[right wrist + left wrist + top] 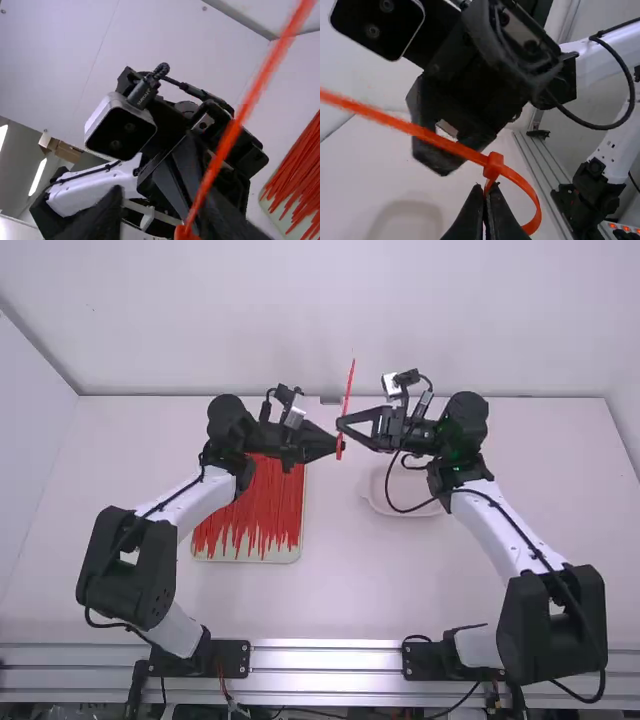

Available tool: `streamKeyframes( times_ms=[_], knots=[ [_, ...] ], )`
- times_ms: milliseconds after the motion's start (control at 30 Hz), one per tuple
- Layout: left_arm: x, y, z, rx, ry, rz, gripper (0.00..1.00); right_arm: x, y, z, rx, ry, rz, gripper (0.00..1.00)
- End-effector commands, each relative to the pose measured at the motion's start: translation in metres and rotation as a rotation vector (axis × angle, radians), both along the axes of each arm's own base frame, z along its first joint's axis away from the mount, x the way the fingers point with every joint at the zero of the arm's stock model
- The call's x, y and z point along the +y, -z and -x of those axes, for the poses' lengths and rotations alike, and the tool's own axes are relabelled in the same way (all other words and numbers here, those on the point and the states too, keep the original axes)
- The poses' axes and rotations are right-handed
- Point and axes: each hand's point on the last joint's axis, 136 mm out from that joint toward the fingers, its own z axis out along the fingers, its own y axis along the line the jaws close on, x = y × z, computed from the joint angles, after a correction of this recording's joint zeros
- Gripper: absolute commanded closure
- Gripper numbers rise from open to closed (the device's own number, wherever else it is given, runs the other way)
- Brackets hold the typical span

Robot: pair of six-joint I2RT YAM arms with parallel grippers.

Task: Fasten the cable tie

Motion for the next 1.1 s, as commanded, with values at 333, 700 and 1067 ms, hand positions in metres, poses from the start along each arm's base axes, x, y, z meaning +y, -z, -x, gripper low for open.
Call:
streamKeyframes(
  times_ms=[333,700,1067],
  knots=[
    [0.003,-0.008,-0.010,0.003,-0.080,0.015,0.01,-0.008,-0.014,-0.003,-0.077,0.029,-0.002,1.00],
    [0.036,0.042,-0.060,0.372,-0.335,-0.071,0.01,-0.066,0.036,-0.038,-0.067,0.201,0.139,1.00],
    [0.078,0.091,-0.065,0.636,-0.441,-0.162,0.01,-0.118,0.134,-0.052,0.052,0.438,0.525,1.00]
  ],
)
